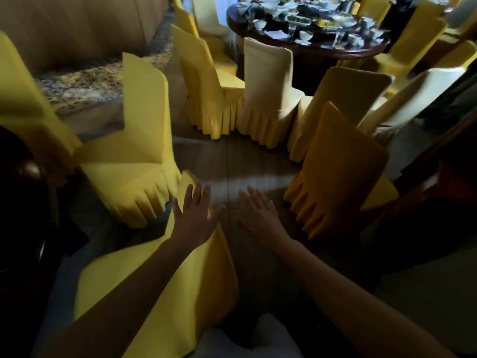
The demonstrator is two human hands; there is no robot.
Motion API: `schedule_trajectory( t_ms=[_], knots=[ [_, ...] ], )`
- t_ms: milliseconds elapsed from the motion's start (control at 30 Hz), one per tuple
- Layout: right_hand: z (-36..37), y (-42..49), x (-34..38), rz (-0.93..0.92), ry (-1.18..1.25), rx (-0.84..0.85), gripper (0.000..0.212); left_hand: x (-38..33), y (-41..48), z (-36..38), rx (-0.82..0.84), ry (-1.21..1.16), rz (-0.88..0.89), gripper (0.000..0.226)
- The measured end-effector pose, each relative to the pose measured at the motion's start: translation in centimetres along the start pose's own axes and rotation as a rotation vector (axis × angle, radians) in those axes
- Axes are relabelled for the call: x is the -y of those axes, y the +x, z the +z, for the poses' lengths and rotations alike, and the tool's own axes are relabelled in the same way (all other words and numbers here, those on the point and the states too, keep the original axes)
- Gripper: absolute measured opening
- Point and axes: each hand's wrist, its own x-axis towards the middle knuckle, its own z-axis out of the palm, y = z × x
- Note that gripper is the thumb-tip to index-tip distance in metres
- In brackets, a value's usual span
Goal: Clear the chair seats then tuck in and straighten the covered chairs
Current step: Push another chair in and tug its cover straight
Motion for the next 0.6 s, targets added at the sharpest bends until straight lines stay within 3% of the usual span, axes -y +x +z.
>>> schedule_trajectory(
  t_ms=[133,300,433,600],
  knots=[
    [-0.1,6.3,0.3,-0.153,-0.008,0.072,0.073,1.9,2.0,-0.3,-0.062,0.024,-0.163,0.07],
    [-0.9,14.4,2.5,-0.477,-0.022,0.222,0.07,3.7,4.0,-0.3,-0.136,-0.07,-0.446,0.071],
    [-0.8,20.3,4.3,-0.743,-0.046,0.333,0.088,3.5,5.3,-0.4,-0.203,-0.077,-0.608,0.071],
    [0.3,24.4,6.0,-0.977,-0.174,0.522,0.06,2.7,6.0,0.7,-0.228,-0.105,-0.793,0.072]
  ],
)
